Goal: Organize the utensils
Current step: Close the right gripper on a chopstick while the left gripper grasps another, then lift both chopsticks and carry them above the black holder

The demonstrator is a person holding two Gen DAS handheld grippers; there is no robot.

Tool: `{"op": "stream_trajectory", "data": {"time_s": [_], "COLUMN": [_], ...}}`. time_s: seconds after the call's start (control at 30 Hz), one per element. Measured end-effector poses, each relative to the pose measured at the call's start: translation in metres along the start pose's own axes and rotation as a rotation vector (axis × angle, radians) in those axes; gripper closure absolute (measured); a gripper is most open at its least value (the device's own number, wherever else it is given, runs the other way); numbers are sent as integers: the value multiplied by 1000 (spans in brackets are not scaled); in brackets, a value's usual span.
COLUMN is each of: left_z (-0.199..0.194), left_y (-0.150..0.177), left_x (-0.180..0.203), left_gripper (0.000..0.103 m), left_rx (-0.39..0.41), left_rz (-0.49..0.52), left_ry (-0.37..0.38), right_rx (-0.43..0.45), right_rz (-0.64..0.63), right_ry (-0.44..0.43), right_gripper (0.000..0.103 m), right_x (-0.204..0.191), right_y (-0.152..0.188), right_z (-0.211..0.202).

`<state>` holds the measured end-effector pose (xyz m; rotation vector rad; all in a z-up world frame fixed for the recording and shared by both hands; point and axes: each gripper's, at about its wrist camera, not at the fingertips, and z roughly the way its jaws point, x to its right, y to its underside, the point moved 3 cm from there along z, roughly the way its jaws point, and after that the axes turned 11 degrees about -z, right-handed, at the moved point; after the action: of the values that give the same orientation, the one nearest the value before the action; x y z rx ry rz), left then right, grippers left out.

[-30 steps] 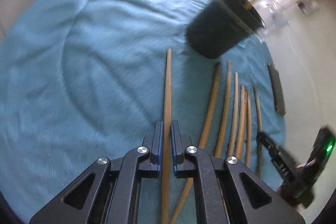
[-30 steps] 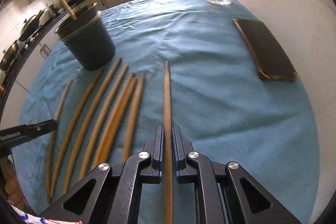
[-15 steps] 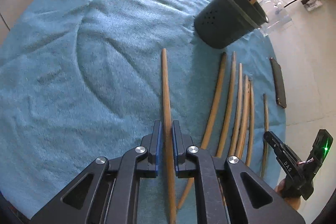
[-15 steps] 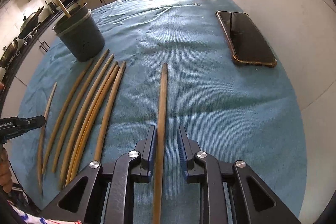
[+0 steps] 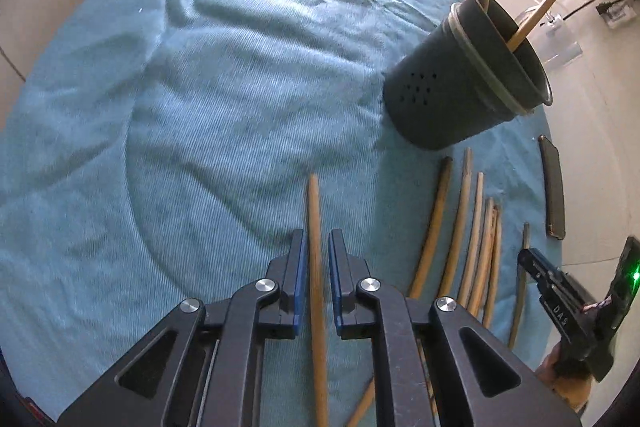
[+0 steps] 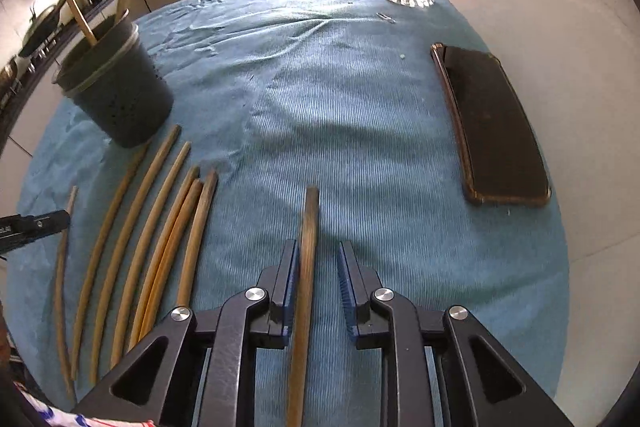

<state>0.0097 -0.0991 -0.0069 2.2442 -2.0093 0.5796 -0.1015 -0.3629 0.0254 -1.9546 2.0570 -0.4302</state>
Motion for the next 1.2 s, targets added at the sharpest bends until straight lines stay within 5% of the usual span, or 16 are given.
{"op": "stream_trajectory", "data": {"time_s": [0.13, 0.27, 0.4, 0.8, 1.2], "left_z": [0, 2, -11, -132, -207], "left_y": [0, 5, 8, 49, 107], "left_x": [7, 14, 13, 10, 13], "left_gripper": [93, 97, 98, 98, 98], "left_rx": [29, 71, 115, 386, 593], "left_rz": [41, 123, 125, 190, 257], "left_ry": [-12, -31, 30, 170, 214], "right_rx": [-13, 30, 87, 364, 534], "right_rz": [-10, -22, 14, 32, -6], "right_ry": [23, 45, 1, -44, -39], "right_gripper": [83, 95, 96, 96, 96], "right_x": [-2, -6, -4, -7, -26], "right_y": [-8, -5, 0, 14, 45], "right_z": [5, 4, -9, -116, -196]}}
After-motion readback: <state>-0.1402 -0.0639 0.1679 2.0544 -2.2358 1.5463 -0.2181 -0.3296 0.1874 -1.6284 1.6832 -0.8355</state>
